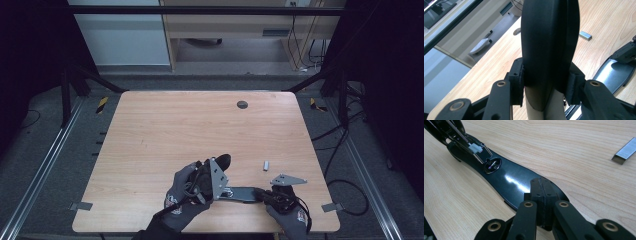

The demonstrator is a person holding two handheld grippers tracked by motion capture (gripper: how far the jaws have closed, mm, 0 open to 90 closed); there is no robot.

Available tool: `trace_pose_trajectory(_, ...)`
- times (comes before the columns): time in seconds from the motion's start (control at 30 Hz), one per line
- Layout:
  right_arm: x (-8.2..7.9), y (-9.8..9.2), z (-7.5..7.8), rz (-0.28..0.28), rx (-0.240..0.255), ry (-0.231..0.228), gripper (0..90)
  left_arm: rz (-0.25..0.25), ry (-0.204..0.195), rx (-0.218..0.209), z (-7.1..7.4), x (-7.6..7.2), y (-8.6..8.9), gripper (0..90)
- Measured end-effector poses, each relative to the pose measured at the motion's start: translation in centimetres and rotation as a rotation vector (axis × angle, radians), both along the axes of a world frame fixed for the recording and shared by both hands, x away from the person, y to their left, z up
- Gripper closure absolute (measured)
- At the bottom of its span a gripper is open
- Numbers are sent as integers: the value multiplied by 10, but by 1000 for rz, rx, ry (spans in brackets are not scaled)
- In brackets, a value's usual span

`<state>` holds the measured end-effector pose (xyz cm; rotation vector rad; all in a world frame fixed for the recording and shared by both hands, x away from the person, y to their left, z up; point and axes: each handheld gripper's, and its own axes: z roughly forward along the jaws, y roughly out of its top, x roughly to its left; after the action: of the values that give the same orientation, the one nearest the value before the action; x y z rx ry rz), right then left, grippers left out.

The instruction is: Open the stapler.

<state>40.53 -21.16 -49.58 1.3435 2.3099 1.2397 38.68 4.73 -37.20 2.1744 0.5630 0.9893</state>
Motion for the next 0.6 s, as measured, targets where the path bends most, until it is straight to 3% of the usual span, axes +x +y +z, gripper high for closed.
trace_pose_trajectory(0.6, 0, 0, 0, -1, 6, 2, 900, 24, 16, -75, 5, 0, 21, 581)
